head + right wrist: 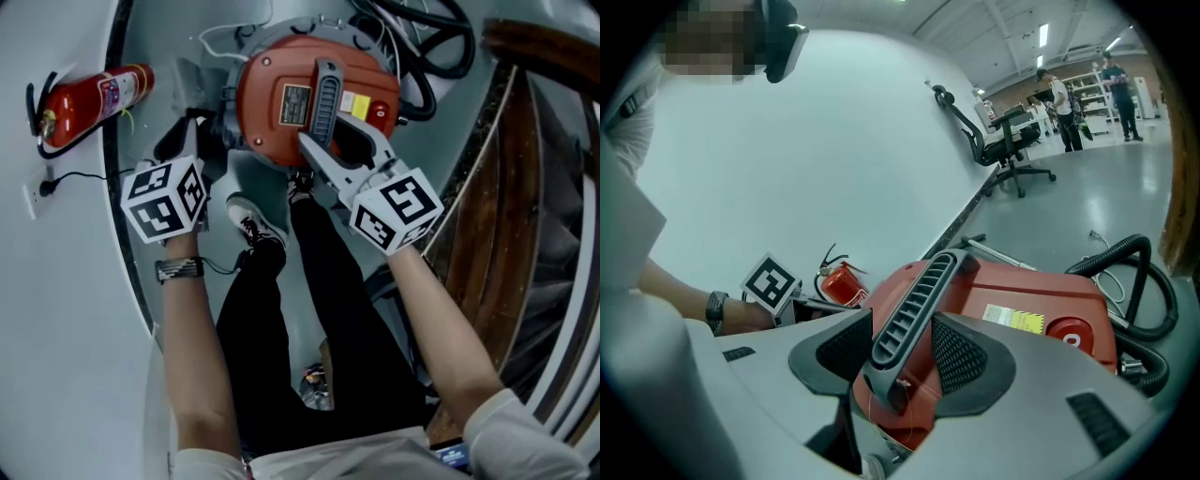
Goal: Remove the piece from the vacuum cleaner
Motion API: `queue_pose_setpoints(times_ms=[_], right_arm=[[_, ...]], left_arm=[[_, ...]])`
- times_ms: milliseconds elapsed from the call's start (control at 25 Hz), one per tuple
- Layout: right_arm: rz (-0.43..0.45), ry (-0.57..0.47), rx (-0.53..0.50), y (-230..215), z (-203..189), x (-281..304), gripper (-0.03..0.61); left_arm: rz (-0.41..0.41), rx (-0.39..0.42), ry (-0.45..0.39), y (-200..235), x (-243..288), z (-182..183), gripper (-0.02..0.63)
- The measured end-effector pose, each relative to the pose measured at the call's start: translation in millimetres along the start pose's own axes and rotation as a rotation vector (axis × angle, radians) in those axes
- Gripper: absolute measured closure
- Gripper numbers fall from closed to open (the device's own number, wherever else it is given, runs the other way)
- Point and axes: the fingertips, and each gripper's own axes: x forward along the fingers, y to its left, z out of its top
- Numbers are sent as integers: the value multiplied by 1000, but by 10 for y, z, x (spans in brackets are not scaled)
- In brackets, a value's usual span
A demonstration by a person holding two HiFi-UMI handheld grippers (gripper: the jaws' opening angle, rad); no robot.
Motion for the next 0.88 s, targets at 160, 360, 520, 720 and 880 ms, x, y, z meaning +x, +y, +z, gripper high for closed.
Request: queue_pose_setpoints(times_ms=[160, 360, 520, 720, 880], right_arm=[[9, 1, 0, 6, -1, 2, 373], [11, 5, 0, -12, 4, -8, 373], [26, 16, 5, 2, -4, -5, 373], [30, 13, -6, 15, 1, 7, 373], [23, 8, -10, 6, 1, -7, 373]], left_arm=[[13, -50, -17, 28, -17, -1, 584], [-9, -143, -37, 47, -13, 2, 588], [-29, -208, -47, 64, -17, -18, 588], [-31, -243, -66, 97, -35, -11, 588], [-47, -297, -75, 104, -26, -20, 588]])
